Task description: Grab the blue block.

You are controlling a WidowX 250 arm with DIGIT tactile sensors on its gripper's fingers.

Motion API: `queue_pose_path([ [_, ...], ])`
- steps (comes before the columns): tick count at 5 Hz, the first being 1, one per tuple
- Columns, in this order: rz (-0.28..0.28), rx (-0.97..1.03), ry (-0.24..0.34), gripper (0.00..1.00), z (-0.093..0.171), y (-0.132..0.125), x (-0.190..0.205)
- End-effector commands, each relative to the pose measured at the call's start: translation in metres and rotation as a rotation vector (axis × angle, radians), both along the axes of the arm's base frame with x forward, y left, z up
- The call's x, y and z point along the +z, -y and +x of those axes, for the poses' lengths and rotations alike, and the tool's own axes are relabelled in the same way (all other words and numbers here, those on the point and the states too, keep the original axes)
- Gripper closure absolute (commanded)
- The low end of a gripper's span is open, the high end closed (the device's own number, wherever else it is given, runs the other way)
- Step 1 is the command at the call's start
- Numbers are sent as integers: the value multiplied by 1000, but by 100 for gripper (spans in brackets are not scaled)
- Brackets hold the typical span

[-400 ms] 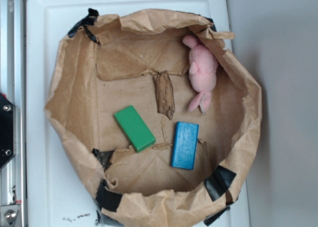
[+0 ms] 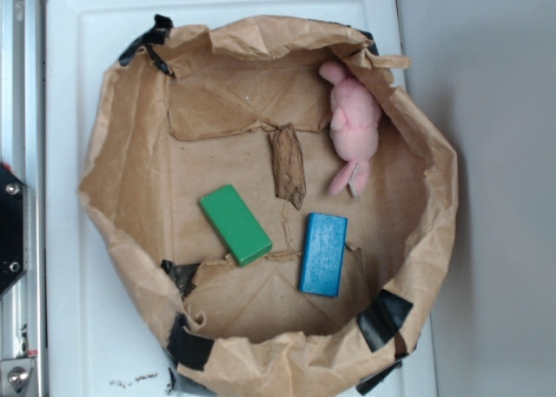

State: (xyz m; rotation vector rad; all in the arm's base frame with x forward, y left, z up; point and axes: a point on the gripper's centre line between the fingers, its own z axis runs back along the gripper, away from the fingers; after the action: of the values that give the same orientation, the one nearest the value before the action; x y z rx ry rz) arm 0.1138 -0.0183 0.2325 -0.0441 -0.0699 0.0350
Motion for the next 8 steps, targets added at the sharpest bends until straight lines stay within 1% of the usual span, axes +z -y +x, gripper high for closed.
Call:
queue_pose_path([
  [1,-66,4,-6,0,16,-21,16],
  [2,-53,10,-36,0,55,-23,5],
  [5,-53,10,-36,0,55,-23,5],
  [6,-66,-99,-53,0,80,3,-22],
  [7,-49,-122,-94,0,92,17,-48],
  [8,-34,-124,-125,0,45,28,-58],
])
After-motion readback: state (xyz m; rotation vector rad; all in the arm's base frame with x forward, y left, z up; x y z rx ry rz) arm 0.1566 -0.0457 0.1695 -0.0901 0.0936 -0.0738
